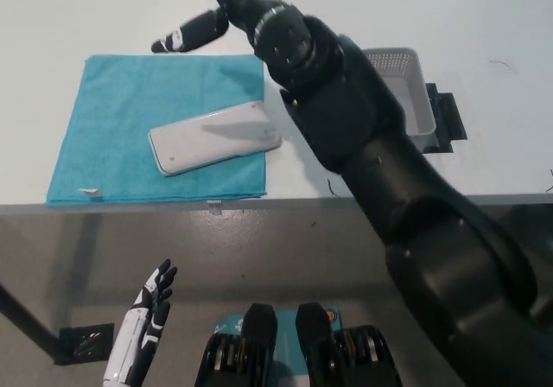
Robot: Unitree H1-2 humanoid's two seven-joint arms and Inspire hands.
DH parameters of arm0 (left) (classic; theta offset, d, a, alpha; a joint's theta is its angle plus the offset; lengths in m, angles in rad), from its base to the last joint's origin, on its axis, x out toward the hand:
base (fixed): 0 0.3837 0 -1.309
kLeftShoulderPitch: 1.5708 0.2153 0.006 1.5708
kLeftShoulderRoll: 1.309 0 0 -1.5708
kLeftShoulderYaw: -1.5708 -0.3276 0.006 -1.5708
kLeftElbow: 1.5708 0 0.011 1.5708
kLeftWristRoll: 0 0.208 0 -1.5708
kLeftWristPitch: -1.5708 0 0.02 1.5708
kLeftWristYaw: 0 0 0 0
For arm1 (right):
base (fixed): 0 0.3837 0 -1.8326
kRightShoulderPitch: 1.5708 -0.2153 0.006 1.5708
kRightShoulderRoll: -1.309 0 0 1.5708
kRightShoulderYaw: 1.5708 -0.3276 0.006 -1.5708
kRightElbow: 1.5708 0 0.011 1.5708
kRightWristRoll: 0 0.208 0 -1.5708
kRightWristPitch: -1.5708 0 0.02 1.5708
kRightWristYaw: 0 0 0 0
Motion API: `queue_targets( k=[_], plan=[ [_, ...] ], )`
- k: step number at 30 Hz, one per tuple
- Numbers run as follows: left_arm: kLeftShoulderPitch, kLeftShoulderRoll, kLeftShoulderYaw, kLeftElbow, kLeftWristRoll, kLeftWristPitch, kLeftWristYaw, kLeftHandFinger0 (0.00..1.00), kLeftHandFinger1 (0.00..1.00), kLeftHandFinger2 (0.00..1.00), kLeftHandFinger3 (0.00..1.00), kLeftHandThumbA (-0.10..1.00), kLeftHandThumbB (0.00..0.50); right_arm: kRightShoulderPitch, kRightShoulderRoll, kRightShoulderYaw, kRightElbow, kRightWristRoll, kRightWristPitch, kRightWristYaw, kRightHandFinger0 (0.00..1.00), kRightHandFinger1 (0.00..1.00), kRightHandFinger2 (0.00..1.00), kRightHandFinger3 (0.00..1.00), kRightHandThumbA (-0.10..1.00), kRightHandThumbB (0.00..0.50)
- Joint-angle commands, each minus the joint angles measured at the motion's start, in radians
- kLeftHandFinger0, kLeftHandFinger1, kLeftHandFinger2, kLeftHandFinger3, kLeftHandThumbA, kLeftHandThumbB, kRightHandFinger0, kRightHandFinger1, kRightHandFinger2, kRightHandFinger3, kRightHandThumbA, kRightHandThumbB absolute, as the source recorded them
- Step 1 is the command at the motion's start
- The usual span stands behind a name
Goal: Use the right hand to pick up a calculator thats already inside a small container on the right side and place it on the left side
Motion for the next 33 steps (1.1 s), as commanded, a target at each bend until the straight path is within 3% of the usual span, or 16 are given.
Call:
queue_targets(
  k=[1,2,4,6,10,17,20,23,25,30,33],
  plan=[
    [-0.078,0.013,-0.008,-0.003,0.006,-0.010,0.004,1.00,1.00,1.00,1.00,1.00,0.000,0.173,-0.170,-0.104,-1.145,0.241,0.071,0.146,1.00,1.00,1.00,1.00,1.00,0.415],
    [-0.092,0.014,-0.008,0.000,0.005,-0.008,0.003,1.00,1.00,1.00,1.00,1.00,0.000,0.230,-0.191,-0.118,-1.233,0.248,0.074,0.144,1.00,1.00,1.00,1.00,1.00,0.317],
    [-0.096,0.012,-0.007,0.001,0.000,-0.004,0.002,1.00,1.00,1.00,1.00,1.00,0.000,0.327,-0.215,-0.140,-1.344,0.292,0.029,0.128,1.00,1.00,1.00,1.00,1.00,0.265],
    [-0.113,0.014,-0.006,0.005,0.001,-0.002,0.002,1.00,1.00,1.00,1.00,1.00,0.000,0.380,-0.234,-0.155,-1.408,0.304,0.009,0.114,1.00,1.00,1.00,1.00,1.00,0.243],
    [-0.140,0.016,-0.006,0.016,-0.009,-0.006,-0.003,1.00,1.00,1.00,1.00,1.00,0.000,0.553,-0.242,-0.191,-1.562,0.401,-0.009,0.070,1.00,1.00,1.00,1.00,1.00,0.249],
    [-0.152,0.011,-0.007,0.031,-0.003,-0.016,0.005,1.00,1.00,1.00,1.00,1.00,0.000,0.808,-0.258,-0.158,-1.672,0.435,-0.120,0.020,1.00,1.00,1.00,1.00,1.00,0.192],
    [-0.154,0.011,-0.005,0.041,-0.001,-0.025,0.010,1.00,1.00,1.00,1.00,1.00,0.000,0.905,-0.266,-0.133,-1.661,0.451,-0.196,0.008,1.00,1.00,1.00,1.00,1.00,0.180],
    [-0.148,0.010,-0.008,0.041,-0.003,-0.026,0.007,1.00,1.00,1.00,1.00,1.00,0.000,0.979,-0.251,-0.117,-1.674,0.441,-0.191,-0.008,1.00,1.00,1.00,1.00,1.00,0.188],
    [-0.147,0.012,-0.009,0.041,0.000,-0.030,0.005,1.00,1.00,1.00,1.00,1.00,0.000,1.037,-0.240,-0.107,-1.657,0.455,-0.223,-0.021,1.00,1.00,1.00,1.00,1.00,0.164],
    [-0.148,0.013,-0.009,0.037,0.004,-0.020,0.006,1.00,1.00,1.00,1.00,1.00,0.000,1.133,-0.220,-0.098,-1.599,0.489,-0.239,-0.028,1.00,1.00,1.00,1.00,1.00,0.194],
    [-0.147,0.010,-0.008,0.037,0.005,-0.026,0.010,1.00,1.00,1.00,1.00,1.00,0.000,1.191,-0.225,-0.098,-1.564,0.427,-0.262,-0.035,1.00,1.00,1.00,1.00,1.00,0.170]
  ],
)
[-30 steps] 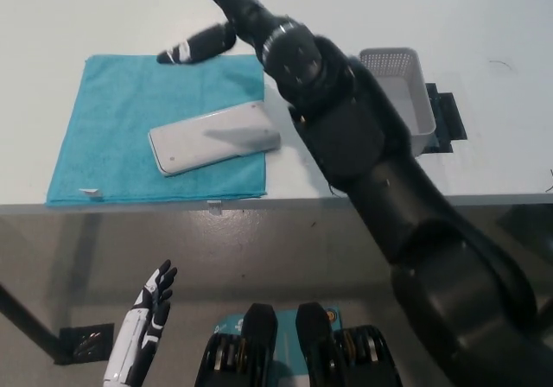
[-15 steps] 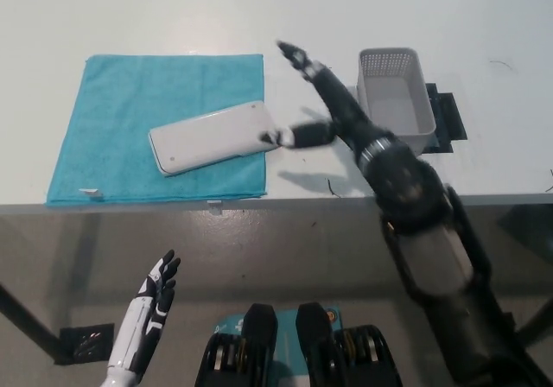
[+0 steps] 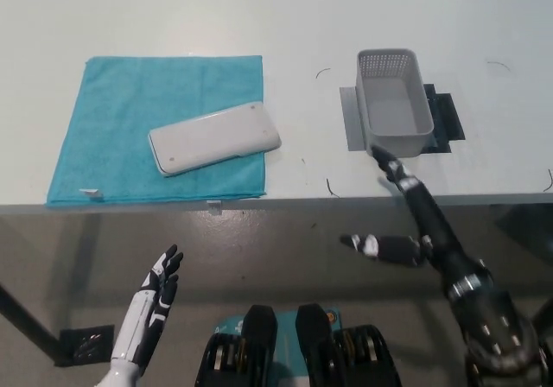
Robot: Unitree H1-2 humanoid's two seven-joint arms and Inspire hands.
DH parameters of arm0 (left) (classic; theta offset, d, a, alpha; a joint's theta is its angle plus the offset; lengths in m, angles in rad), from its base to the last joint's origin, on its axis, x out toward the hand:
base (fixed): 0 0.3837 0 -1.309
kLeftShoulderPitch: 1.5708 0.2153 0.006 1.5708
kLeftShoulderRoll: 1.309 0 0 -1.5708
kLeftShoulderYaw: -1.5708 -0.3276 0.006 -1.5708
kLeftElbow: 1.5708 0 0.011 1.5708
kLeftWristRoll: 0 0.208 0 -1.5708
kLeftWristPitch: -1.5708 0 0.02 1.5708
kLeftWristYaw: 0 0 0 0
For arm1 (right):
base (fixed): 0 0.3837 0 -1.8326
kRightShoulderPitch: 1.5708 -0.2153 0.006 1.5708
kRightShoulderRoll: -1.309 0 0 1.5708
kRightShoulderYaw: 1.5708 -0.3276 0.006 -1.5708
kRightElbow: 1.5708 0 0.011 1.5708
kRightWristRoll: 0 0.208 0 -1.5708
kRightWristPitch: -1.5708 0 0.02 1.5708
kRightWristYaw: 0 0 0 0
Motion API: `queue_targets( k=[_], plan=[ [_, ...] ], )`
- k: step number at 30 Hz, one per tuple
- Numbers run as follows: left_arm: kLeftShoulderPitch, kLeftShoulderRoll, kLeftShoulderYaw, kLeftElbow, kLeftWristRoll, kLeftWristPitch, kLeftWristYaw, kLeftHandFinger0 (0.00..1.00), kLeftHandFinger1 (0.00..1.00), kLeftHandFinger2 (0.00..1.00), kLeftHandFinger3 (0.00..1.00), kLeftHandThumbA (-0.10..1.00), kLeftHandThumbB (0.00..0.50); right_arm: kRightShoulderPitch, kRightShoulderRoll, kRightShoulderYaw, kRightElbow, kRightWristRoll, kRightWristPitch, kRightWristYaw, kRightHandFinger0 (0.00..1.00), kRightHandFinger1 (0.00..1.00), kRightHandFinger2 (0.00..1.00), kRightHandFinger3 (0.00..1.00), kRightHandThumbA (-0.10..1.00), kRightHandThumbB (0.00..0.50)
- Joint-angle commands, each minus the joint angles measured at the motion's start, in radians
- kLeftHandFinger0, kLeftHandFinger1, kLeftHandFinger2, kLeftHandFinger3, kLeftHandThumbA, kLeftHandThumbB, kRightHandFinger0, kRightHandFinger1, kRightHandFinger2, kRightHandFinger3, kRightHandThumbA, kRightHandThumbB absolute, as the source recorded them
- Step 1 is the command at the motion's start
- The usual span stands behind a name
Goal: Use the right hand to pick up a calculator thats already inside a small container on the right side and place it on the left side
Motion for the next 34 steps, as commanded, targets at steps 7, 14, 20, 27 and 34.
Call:
queue_targets(
  k=[7,14,20,27,34],
  plan=[
    [-0.054,0.010,-0.009,-0.040,-0.001,-0.044,0.008,1.00,1.00,1.00,1.00,1.00,0.000,0.228,-0.027,-0.081,-0.431,0.326,-0.314,-0.046,1.00,1.00,1.00,1.00,1.00,0.162],
    [-0.054,0.006,-0.009,-0.038,-0.006,-0.045,0.008,1.00,1.00,1.00,1.00,1.00,0.000,0.202,-0.011,-0.136,-0.177,0.328,-0.349,-0.054,1.00,1.00,1.00,1.00,1.00,0.105],
    [-0.058,0.002,-0.005,-0.031,-0.007,-0.055,0.016,1.00,1.00,1.00,1.00,1.00,0.000,0.150,-0.009,-0.159,0.002,0.329,-0.349,-0.058,1.00,1.00,1.00,1.00,1.00,0.057],
    [-0.065,0.001,-0.002,-0.030,-0.019,-0.054,0.013,1.00,1.00,1.00,1.00,1.00,0.000,0.106,-0.017,-0.167,0.140,0.377,-0.329,-0.033,1.00,1.00,1.00,1.00,1.00,0.043],
    [-0.068,0.005,-0.002,-0.023,-0.027,-0.071,0.011,1.00,1.00,1.00,1.00,1.00,0.000,0.088,-0.028,-0.154,0.180,0.377,-0.304,-0.022,1.00,1.00,1.00,1.00,1.00,0.006]
  ],
)
